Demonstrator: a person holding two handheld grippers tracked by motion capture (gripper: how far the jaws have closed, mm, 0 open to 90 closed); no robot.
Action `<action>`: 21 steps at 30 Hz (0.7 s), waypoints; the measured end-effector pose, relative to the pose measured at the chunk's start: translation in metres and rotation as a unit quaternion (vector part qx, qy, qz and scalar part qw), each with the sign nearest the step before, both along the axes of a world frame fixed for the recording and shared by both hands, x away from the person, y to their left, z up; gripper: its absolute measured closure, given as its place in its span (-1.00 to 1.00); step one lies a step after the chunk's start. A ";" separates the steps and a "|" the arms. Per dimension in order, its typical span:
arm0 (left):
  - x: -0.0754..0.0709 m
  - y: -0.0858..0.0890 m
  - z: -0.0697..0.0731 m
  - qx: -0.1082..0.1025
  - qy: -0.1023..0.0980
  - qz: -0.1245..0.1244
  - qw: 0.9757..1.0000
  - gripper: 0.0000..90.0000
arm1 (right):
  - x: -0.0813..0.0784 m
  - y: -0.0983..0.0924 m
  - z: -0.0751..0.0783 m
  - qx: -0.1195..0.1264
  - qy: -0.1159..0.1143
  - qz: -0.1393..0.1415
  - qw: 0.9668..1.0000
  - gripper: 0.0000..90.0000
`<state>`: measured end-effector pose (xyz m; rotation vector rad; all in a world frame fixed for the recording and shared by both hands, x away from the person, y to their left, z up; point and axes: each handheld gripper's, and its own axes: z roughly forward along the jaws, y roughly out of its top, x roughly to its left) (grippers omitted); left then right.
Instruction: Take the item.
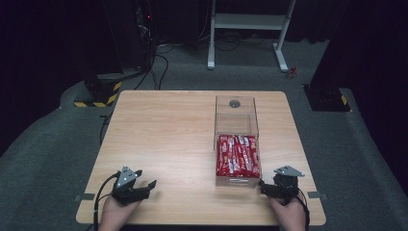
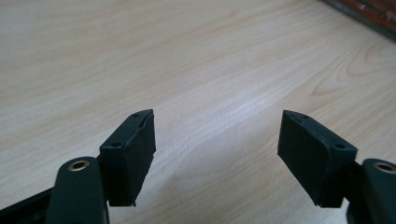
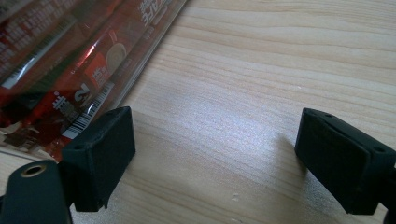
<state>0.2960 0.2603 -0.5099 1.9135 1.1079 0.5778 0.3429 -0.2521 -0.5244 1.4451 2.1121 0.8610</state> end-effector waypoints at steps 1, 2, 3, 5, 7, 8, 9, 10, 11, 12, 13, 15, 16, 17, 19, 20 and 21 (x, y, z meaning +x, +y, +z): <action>-0.001 0.001 0.002 -0.005 -0.007 0.001 1.000 -0.40 | 0.000 0.000 0.000 0.000 0.000 0.000 1.000 -0.73; -0.001 0.001 0.002 -0.005 -0.007 0.001 1.000 -0.40 | 0.000 0.000 0.000 0.000 0.000 0.000 1.000 -0.73; -0.003 0.002 0.004 -0.016 -0.022 0.003 1.000 -0.39 | 0.000 0.000 0.000 0.000 0.000 0.000 1.000 -0.73; -0.004 0.003 0.006 -0.020 -0.033 0.004 0.999 -0.39 | 0.000 0.000 0.000 0.001 0.000 0.000 1.000 -0.73; -0.005 0.002 0.007 -0.022 -0.039 0.002 0.999 -0.38 | 0.000 0.000 0.000 0.000 0.000 0.000 1.000 -0.73; -0.005 0.002 0.007 -0.020 -0.040 0.001 0.999 -0.38 | 0.000 0.000 0.000 0.001 0.000 0.000 1.000 -0.73; -0.005 0.001 0.007 -0.021 -0.037 0.001 0.999 -0.38 | 0.000 0.000 0.000 0.001 0.000 0.000 1.000 -0.73; -0.004 0.000 0.008 -0.022 -0.034 -0.001 0.999 -0.39 | 0.000 0.000 0.000 0.001 0.000 0.000 1.000 -0.73; -0.004 -0.001 0.009 -0.025 -0.033 -0.003 0.999 -0.39 | 0.000 0.000 0.000 0.001 0.000 0.000 1.000 -0.73; -0.004 -0.001 0.009 -0.025 -0.033 -0.003 0.999 -0.38 | 0.000 0.000 0.000 0.001 0.000 0.000 1.000 -0.73; -0.004 -0.002 0.009 -0.024 -0.033 -0.004 0.999 -0.38 | 0.000 0.000 0.000 0.001 0.000 0.000 1.000 -0.73; -0.005 -0.005 0.011 -0.021 -0.035 -0.007 0.999 -0.37 | 0.000 0.000 0.000 0.000 0.000 0.001 1.000 -0.73; -0.005 -0.008 0.012 -0.016 -0.035 -0.013 0.999 -0.37 | 0.000 0.000 0.000 0.001 0.000 0.001 1.000 -0.73; -0.005 -0.008 0.012 -0.016 -0.035 -0.013 0.999 -0.37 | 0.000 0.000 0.000 0.000 0.000 0.002 1.000 -0.73; -0.005 -0.012 0.013 -0.016 -0.032 -0.015 0.999 -0.37 | 0.000 0.000 0.000 0.000 0.000 0.003 1.000 -0.73; -0.005 -0.014 0.013 -0.016 -0.033 -0.017 0.999 -0.37 | 0.000 0.000 0.000 0.000 0.000 0.004 1.000 -0.73; -0.005 -0.014 0.013 -0.016 -0.033 -0.017 0.999 -0.37 | 0.000 0.000 0.000 0.000 0.000 0.004 1.000 -0.73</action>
